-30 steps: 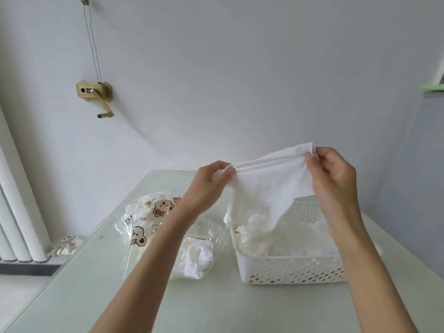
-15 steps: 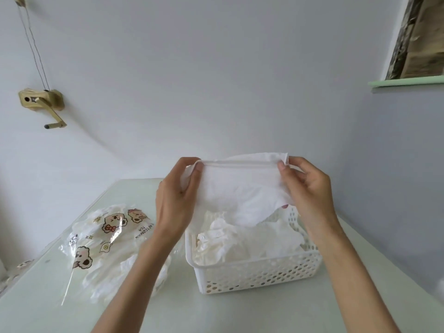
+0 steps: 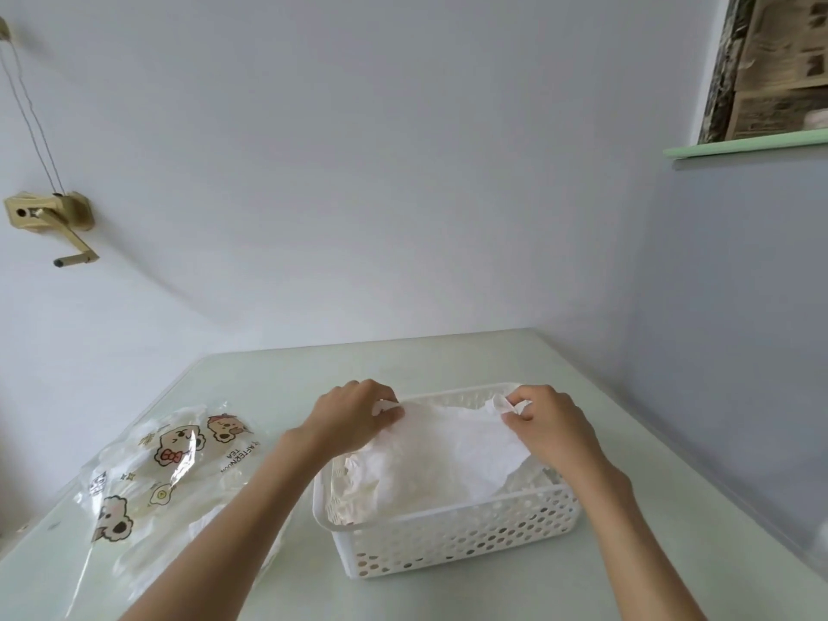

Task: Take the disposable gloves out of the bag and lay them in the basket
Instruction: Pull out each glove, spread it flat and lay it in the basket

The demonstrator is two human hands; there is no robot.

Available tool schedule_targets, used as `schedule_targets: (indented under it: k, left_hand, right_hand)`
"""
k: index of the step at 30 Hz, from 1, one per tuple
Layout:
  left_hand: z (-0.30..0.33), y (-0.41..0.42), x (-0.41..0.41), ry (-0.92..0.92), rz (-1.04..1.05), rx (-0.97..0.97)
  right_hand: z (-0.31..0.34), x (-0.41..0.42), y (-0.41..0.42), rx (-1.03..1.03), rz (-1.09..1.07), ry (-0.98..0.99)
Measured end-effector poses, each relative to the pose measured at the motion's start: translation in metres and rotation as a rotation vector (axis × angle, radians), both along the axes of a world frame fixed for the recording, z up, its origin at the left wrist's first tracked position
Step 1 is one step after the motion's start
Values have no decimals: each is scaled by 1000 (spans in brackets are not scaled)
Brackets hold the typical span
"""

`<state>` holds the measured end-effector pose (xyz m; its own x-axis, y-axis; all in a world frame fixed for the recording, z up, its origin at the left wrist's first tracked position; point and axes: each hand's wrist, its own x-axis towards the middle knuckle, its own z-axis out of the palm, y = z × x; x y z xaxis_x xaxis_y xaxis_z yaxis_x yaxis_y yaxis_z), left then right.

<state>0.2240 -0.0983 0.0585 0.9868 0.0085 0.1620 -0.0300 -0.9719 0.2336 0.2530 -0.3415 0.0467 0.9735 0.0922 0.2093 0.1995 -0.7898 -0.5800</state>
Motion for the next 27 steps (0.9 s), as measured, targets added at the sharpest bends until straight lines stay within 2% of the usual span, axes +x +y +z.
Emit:
schedule_targets:
  k: [4,9,11,13,16,17,19,22,27]
  left_hand:
    - [2,-7,4,-102,-5,132]
    - [7,-10,-7,-346,66,130]
    - [6,-8,-12,-349,15,124]
    - [3,-7,-16,-176,-136,102]
    - [-3,-12,-20,235,-280,82]
    - [-6,-14,-20,349,-282,94]
    - [-12,-17,-21,506,-247,120]
    - [-15,-19,-23,603,-182,186]
    - [-23,-27,-20,645,-147,346]
  right_hand:
    - [-6,2,5,-81,-65,-74]
    - [-9,4,5,-109,-94,-76]
    - [-6,1,5,-125,-78,-69]
    - [1,-3,7,-138,-49,-113]
    - [11,-5,13,-71,100,-225]
    - [11,-5,16,-39,198,-189]
    - [5,-7,20,-80,403,21]
    - [-6,-4,17,-209,486,270]
    - [-12,2,11,-365,409,387]
